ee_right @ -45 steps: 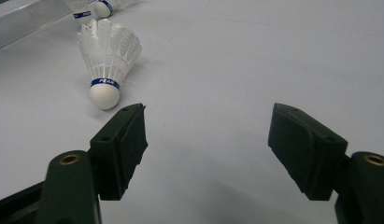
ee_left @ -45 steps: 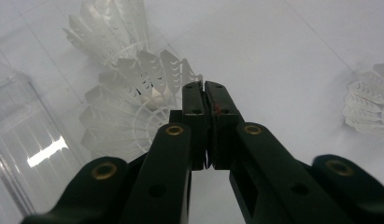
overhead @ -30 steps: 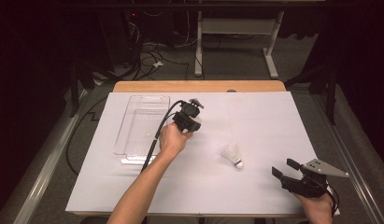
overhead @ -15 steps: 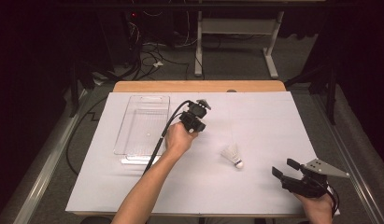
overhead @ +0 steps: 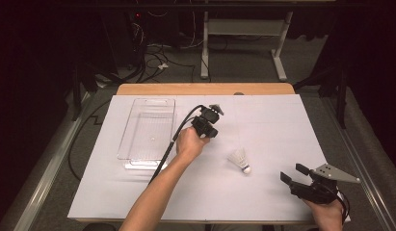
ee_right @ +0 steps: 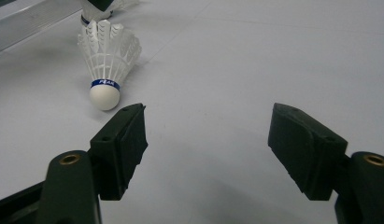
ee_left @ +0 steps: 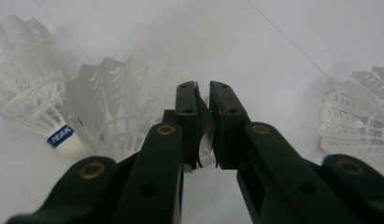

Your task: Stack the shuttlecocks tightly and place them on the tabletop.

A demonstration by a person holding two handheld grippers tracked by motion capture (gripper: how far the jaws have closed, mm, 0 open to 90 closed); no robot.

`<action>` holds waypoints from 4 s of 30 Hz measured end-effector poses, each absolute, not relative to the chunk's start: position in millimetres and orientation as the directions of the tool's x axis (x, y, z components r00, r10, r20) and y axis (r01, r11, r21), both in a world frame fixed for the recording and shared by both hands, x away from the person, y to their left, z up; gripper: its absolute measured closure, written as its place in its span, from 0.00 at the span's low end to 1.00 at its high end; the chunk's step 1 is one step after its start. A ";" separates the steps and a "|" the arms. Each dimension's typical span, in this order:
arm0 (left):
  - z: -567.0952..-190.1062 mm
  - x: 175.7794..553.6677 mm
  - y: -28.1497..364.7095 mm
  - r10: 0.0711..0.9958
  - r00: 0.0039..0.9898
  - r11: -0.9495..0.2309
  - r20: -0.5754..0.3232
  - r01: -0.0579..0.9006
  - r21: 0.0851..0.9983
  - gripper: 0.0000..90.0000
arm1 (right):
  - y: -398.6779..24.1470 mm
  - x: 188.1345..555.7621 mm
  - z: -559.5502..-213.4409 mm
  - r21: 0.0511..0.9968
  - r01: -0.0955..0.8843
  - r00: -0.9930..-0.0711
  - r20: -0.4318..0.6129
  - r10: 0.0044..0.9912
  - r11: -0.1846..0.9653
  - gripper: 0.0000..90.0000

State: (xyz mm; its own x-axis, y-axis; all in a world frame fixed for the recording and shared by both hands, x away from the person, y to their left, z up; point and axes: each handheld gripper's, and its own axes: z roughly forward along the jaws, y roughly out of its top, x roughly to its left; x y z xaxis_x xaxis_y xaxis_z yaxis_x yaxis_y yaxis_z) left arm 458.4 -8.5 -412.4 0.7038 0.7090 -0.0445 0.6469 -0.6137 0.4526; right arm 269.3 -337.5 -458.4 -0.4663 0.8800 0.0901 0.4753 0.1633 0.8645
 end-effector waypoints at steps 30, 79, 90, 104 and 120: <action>-437.6 464.7 -35.1 0.689 0.724 -0.649 -0.030 0.635 0.420 0.93 | -337.6 268.9 -458.4 0.865 0.474 -0.468 0.091 0.879 0.163 0.31; -426.5 461.7 -31.4 0.686 0.724 -0.613 -0.070 0.627 0.481 0.74 | -337.2 269.0 -458.5 0.864 0.475 -0.467 0.090 0.879 0.164 0.31; -425.9 461.1 -31.8 0.684 0.725 -0.610 -0.079 0.627 0.484 0.73 | -337.1 269.0 -458.5 0.864 0.475 -0.467 0.090 0.879 0.164 0.31; -425.2 459.5 -33.4 0.678 0.731 -0.610 -0.084 0.622 0.491 0.70 | -337.1 269.0 -458.4 0.864 0.475 -0.467 0.090 0.880 0.164 0.31; -420.9 453.8 -36.1 0.656 0.747 -0.610 -0.104 0.606 0.510 0.65 | -337.1 268.9 -458.4 0.865 0.475 -0.467 0.089 0.880 0.164 0.31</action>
State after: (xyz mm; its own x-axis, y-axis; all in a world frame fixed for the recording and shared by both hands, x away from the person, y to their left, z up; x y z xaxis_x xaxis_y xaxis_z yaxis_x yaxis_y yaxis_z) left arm 453.8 -36.1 -420.9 0.7474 0.6562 -0.1042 0.6064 -0.6097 0.5105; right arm 268.9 -337.1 -458.4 -0.4670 0.8798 0.0891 0.4748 0.1645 0.8646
